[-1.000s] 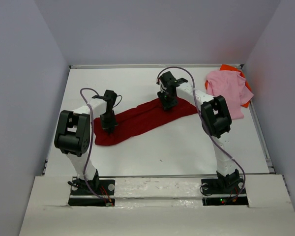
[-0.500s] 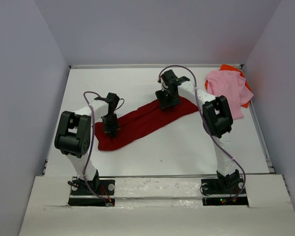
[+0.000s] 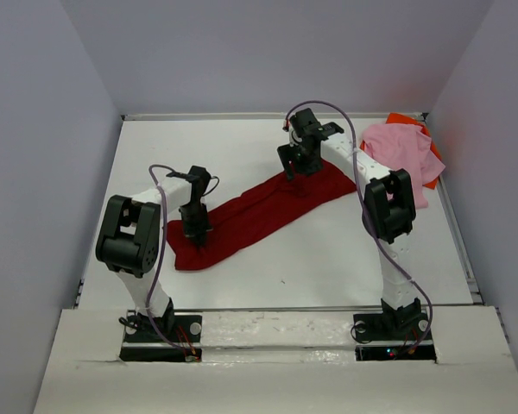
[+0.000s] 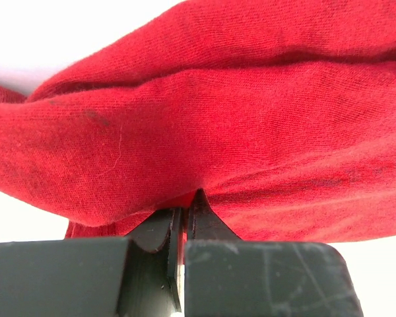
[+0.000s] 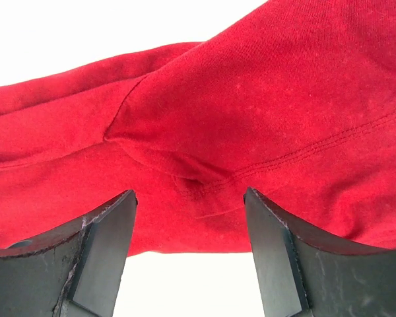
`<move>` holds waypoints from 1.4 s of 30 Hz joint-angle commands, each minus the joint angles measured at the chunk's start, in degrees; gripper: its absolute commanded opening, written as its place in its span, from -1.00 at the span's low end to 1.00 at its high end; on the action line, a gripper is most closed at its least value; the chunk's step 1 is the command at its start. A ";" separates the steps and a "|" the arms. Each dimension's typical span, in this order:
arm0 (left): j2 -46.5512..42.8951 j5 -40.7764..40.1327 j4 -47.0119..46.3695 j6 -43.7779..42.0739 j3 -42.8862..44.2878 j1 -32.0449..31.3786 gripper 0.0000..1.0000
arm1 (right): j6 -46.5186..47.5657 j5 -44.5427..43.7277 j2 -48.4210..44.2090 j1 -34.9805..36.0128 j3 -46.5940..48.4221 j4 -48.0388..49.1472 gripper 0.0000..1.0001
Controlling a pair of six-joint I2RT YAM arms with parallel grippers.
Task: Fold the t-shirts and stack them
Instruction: Rotate the tshirt 90 degrees
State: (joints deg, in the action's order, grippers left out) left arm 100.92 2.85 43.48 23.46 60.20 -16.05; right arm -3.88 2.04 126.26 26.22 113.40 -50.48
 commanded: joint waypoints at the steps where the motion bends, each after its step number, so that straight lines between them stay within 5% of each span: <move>1: 3.84 1.72 1.16 0.09 -4.92 -1.17 -0.92 | 0.01 3.22 0.48 -0.29 0.94 0.73 0.43; 5: 4.28 2.24 0.81 0.09 -4.66 -1.17 -0.92 | -1.74 5.77 0.75 -0.29 2.52 0.38 0.40; 11: 4.72 3.21 0.55 0.44 -3.17 -1.17 -0.92 | -19.55 28.31 -2.76 -0.82 -0.97 4.66 0.37; 15: 3.49 6.02 -0.59 1.32 -3.51 -1.09 -0.92 | -45.54 39.78 -14.87 -1.52 -25.10 41.09 0.37; 18: 1.74 8.57 -2.17 2.64 -4.22 -1.26 -0.92 | -65.86 36.29 -23.85 -2.14 -45.07 63.57 0.35; 20: 0.50 9.45 -3.40 3.69 -4.74 -1.26 -0.92 | -70.91 31.90 -28.06 -2.14 -52.13 67.61 0.32; 26: 0.59 11.56 -4.99 3.69 -5.27 -1.26 -0.92 | -72.40 17.22 -31.69 -1.53 -55.74 66.11 0.32; 31: -0.98 17.69 -8.49 5.88 -7.37 -1.17 -0.93 | -80.48 11.42 -24.24 0.14 -58.65 78.33 0.31; 42: -4.07 16.75 -6.31 5.45 -6.06 -1.17 -0.93 | -83.66 7.80 -14.28 0.77 -59.44 84.76 0.29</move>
State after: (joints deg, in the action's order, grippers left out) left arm 98.10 20.51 39.24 29.65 54.63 -16.80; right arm -87.09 13.30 113.40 26.39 53.76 28.53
